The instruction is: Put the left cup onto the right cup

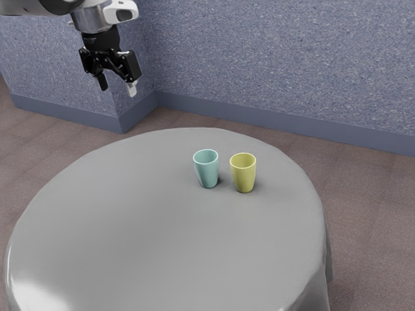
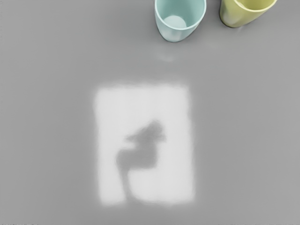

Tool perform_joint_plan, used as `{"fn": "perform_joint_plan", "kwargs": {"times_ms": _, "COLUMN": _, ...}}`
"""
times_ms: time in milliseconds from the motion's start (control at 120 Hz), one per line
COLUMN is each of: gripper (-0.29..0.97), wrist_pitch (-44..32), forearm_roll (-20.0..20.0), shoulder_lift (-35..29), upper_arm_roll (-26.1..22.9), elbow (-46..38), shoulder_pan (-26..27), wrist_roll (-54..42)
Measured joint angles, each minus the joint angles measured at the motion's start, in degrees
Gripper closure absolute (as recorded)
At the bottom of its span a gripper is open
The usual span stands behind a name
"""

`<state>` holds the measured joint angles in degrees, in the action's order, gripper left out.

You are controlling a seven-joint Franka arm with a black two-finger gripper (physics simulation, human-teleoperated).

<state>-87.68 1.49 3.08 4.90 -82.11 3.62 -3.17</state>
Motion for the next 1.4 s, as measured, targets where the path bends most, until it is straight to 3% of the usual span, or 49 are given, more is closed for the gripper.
{"fn": "perform_joint_plan", "kwargs": {"times_ms": 308, "gripper": 0.02, "wrist_pitch": -0.17, "forearm_roll": 0.0, "shoulder_lift": 0.58, "upper_arm_roll": -0.06, "elbow": 0.19, "shoulder_pan": -0.16, "wrist_roll": -0.09}}
{"fn": "perform_joint_plan", "kwargs": {"times_ms": 1400, "gripper": 0.02, "wrist_pitch": -6.69, "forearm_roll": -1.84, "shoulder_lift": 14.08, "upper_arm_roll": -0.34, "elbow": 2.63, "shoulder_pan": -6.85, "wrist_roll": -4.33}}
